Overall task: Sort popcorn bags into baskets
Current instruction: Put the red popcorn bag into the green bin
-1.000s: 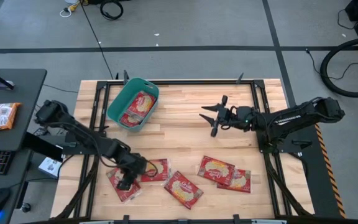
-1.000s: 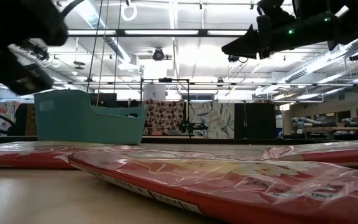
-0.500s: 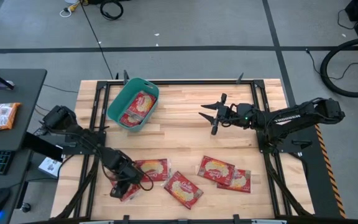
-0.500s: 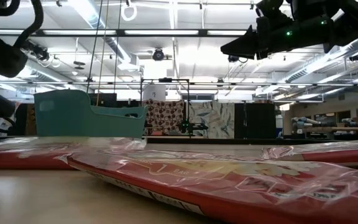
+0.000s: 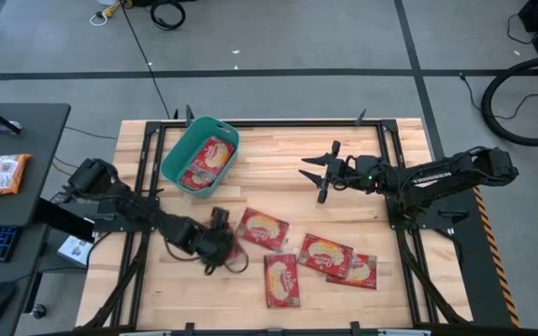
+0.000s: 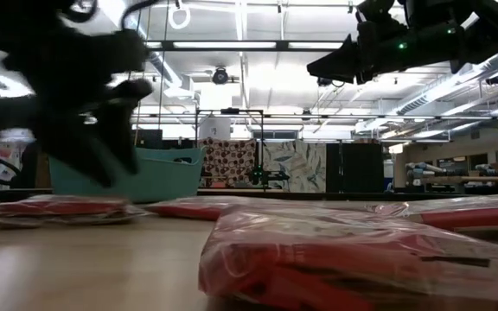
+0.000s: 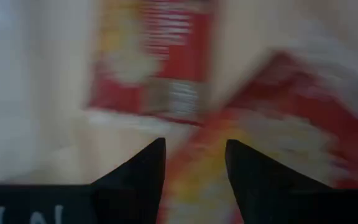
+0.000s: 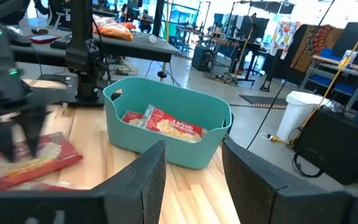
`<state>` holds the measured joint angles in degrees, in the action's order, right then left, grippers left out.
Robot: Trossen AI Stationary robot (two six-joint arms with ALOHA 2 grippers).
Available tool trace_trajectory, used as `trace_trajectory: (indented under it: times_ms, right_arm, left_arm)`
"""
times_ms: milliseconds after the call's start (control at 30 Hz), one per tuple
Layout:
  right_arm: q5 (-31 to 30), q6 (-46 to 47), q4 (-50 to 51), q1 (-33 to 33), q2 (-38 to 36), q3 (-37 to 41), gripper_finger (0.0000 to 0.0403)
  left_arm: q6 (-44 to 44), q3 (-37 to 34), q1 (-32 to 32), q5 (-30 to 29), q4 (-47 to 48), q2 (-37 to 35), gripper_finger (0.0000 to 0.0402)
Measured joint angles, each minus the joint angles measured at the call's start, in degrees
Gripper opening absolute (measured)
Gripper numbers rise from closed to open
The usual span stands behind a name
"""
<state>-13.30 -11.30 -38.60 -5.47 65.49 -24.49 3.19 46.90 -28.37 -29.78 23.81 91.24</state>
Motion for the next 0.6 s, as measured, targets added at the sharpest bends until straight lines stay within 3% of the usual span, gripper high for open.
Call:
trace_trajectory:
  times_ms: [67, 167, 433, 600]
  right_arm:
    - [0.1, 0.7, 0.5, 0.1, 0.0, 0.0, 0.0162]
    - [0.1, 1.2, 1.5, 0.1, 0.0, 0.0, 0.0162]
    - [1.0, 4.1, 2.7, 0.1, 0.0, 0.0, 0.0162]
    - [1.4, 4.2, 2.7, 0.9, 0.0, 0.0, 0.0162]
  left_arm:
    - [0.8, 1.3, 1.2, -2.8, 0.6, 0.0, 0.0173]
    - [1.9, 5.1, 2.5, 0.1, 3.5, 0.0, 0.0173]
    - [-1.4, 9.8, 4.1, 28.3, 7.5, -0.1, 0.0173]
    - [-7.8, 6.7, 0.0, 31.2, 7.0, -0.1, 0.0173]
